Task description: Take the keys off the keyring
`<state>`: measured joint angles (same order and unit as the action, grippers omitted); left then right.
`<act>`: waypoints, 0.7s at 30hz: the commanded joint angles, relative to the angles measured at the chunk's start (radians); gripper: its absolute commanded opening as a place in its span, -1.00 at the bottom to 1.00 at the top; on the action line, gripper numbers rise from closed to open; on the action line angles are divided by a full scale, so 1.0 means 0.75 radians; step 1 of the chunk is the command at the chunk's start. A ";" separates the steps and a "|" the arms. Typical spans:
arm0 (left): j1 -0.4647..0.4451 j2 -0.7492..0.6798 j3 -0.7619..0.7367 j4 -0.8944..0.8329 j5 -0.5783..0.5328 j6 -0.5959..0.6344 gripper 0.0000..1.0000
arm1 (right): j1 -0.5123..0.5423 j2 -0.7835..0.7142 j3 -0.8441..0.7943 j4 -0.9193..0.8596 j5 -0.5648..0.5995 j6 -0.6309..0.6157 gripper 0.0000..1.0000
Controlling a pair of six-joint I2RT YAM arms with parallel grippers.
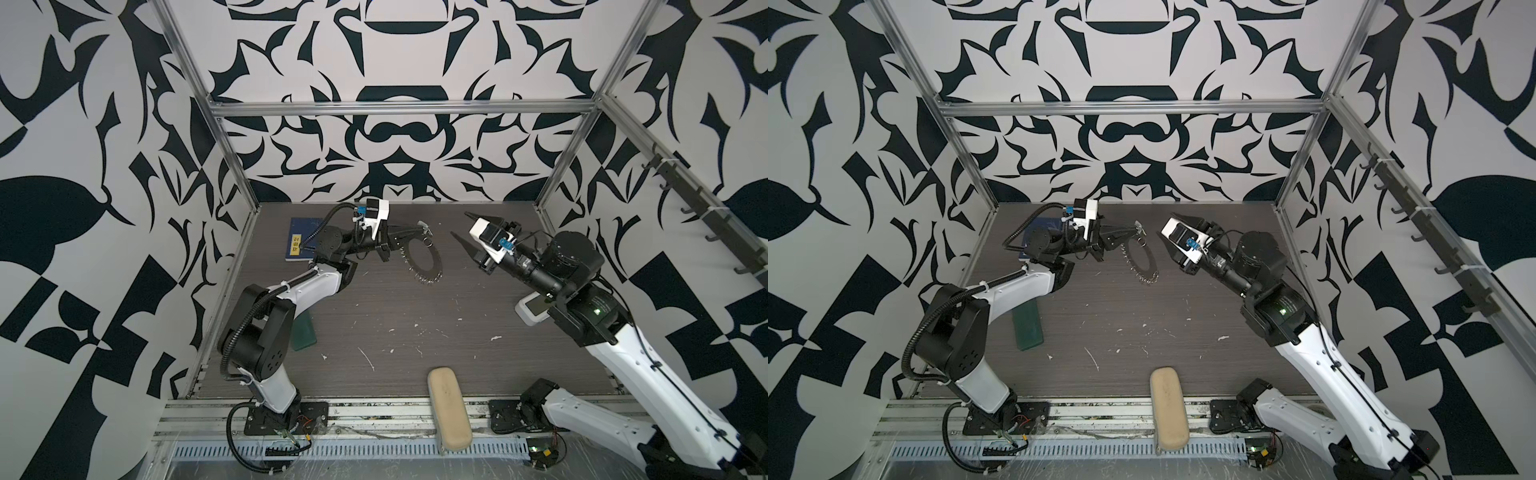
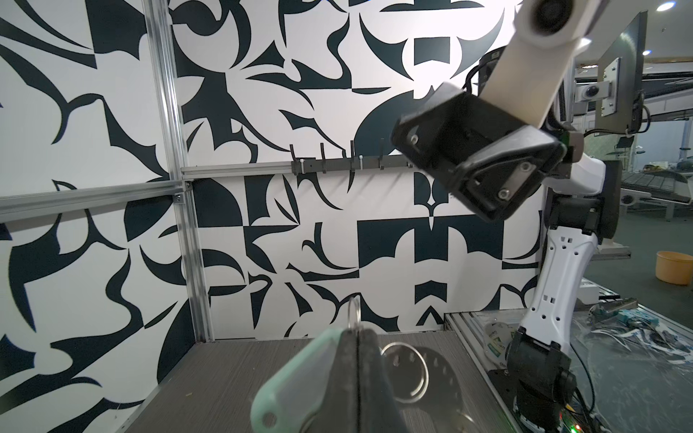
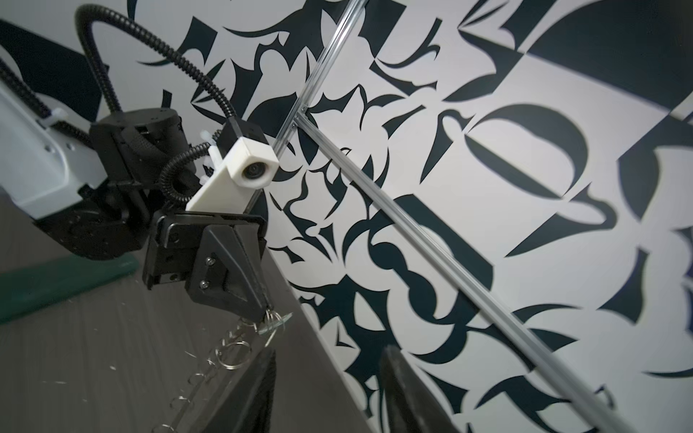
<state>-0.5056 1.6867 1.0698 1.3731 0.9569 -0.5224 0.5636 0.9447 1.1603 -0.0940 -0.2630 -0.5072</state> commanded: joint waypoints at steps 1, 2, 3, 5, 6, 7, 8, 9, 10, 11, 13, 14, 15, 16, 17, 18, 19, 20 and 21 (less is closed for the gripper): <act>0.007 -0.052 0.017 0.090 -0.028 -0.027 -1.00 | -0.018 0.013 -0.047 0.147 -0.125 0.337 -0.23; 0.007 -0.054 0.016 0.091 -0.028 -0.029 -1.00 | -0.019 0.012 -0.070 0.171 -0.127 0.366 -0.34; 0.007 -0.053 0.017 0.091 -0.027 -0.029 -1.00 | -0.019 0.009 -0.091 0.192 -0.122 0.387 -0.42; 0.009 -0.056 0.019 0.091 -0.020 -0.033 -1.00 | -0.021 0.006 -0.135 0.221 -0.090 0.425 -0.48; 0.009 -0.058 0.022 0.092 -0.021 -0.035 -1.00 | -0.020 0.006 -0.161 0.242 -0.066 0.453 -0.48; 0.009 -0.056 0.024 0.092 -0.020 -0.039 -1.00 | -0.019 0.004 -0.191 0.270 -0.042 0.481 -0.45; 0.011 -0.056 0.027 0.091 -0.020 -0.043 -1.00 | -0.020 0.004 -0.228 0.300 -0.023 0.505 -0.31; 0.012 -0.056 0.030 0.091 -0.020 -0.045 -1.00 | -0.020 0.004 -0.254 0.318 -0.007 0.509 -0.18; 0.011 -0.058 0.032 0.091 -0.024 -0.050 -1.00 | -0.020 0.003 -0.280 0.334 0.020 0.510 -0.08; 0.012 -0.058 0.034 0.090 -0.029 -0.051 -1.00 | -0.020 0.000 -0.312 0.361 0.031 0.522 -0.03; 0.012 -0.061 0.038 0.092 -0.044 -0.054 -1.00 | -0.019 0.003 -0.349 0.393 0.044 0.515 -0.01; 0.010 -0.064 0.038 0.092 -0.050 -0.054 -1.00 | -0.019 0.001 -0.356 0.393 0.049 0.509 -0.02; 0.011 -0.065 0.040 0.091 -0.055 -0.057 -1.00 | -0.019 -0.003 -0.369 0.400 0.047 0.506 -0.10; 0.010 -0.065 0.042 0.092 -0.056 -0.062 -1.00 | -0.020 -0.007 -0.380 0.413 0.031 0.504 -0.23; 0.011 -0.067 0.041 0.092 -0.060 -0.064 -1.00 | -0.020 -0.008 -0.389 0.426 0.016 0.511 -0.34; 0.011 -0.069 0.044 0.092 -0.065 -0.066 -1.00 | -0.020 -0.008 -0.401 0.445 0.000 0.535 -0.42; 0.011 -0.070 0.045 0.092 -0.063 -0.068 -1.00 | -0.021 -0.007 -0.411 0.463 -0.022 0.559 -0.46; 0.011 -0.069 0.046 0.092 -0.062 -0.070 -1.00 | -0.020 -0.008 -0.420 0.480 -0.046 0.582 -0.48; 0.011 -0.069 0.050 0.092 -0.063 -0.073 -1.00 | -0.020 -0.008 -0.434 0.505 -0.070 0.613 -0.51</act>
<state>-0.5022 1.6745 1.0714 1.3731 0.9340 -0.5537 0.5503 0.9627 0.8455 0.1673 -0.2710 -0.1116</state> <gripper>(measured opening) 0.039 0.250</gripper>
